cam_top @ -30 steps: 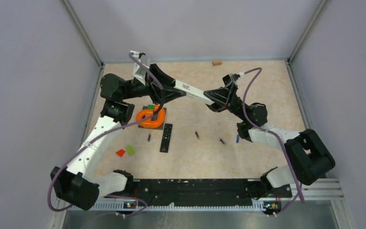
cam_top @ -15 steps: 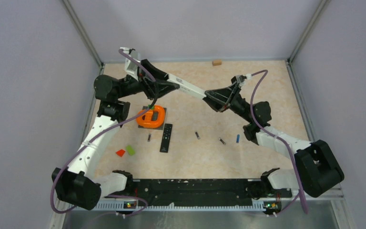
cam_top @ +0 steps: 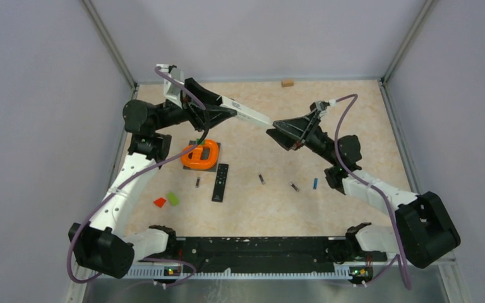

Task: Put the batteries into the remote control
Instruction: Remove the battery cover from the remote control.

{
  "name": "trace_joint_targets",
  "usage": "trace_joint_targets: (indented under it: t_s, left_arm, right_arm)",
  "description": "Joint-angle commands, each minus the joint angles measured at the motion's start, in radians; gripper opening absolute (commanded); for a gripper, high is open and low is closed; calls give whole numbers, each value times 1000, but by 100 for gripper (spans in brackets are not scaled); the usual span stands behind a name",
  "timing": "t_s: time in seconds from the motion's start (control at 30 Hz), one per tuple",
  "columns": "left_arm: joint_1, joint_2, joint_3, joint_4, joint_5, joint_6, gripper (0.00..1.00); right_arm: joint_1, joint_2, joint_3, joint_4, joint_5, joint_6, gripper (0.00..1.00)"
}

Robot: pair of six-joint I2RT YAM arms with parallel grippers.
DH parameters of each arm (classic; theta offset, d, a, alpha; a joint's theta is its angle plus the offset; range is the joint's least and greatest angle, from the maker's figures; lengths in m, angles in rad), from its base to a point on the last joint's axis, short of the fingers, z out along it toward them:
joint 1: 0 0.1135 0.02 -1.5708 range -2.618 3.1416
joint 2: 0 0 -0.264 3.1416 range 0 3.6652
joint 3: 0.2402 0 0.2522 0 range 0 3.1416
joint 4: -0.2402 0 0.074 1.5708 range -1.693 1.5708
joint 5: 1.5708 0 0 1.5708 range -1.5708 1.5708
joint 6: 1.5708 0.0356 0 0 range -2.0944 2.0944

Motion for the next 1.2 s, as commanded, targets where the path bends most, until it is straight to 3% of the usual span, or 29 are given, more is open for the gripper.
trace_joint_targets:
  t_s: [0.0, 0.1, 0.3, 0.57, 0.87, 1.07, 1.17]
  left_arm:
    - [6, -30, 9, -41, 6, 77, 0]
    - [6, -27, 8, -42, 27, 77, 0]
    - [6, -26, -4, -27, 88, 56, 0]
    - [6, -31, -14, -15, 113, 52, 0]
    - [6, -34, -2, -106, 73, 130, 0]
    - [6, -43, 2, -155, 67, 173, 0]
    - [6, -45, 5, -172, 81, 185, 0]
  right_arm:
    - [-6, -100, -13, -46, 60, -80, 70]
    - [-7, -127, 0, -85, 64, -127, 69]
    - [-5, -21, 125, -60, -89, -122, 68]
    - [-4, -4, 186, -205, -132, -175, 57]
    - [-4, -3, 221, -334, -220, -113, 50]
    - [-5, -23, 244, -422, -219, -156, 39]
    - [-6, -19, 245, -432, -214, -165, 27]
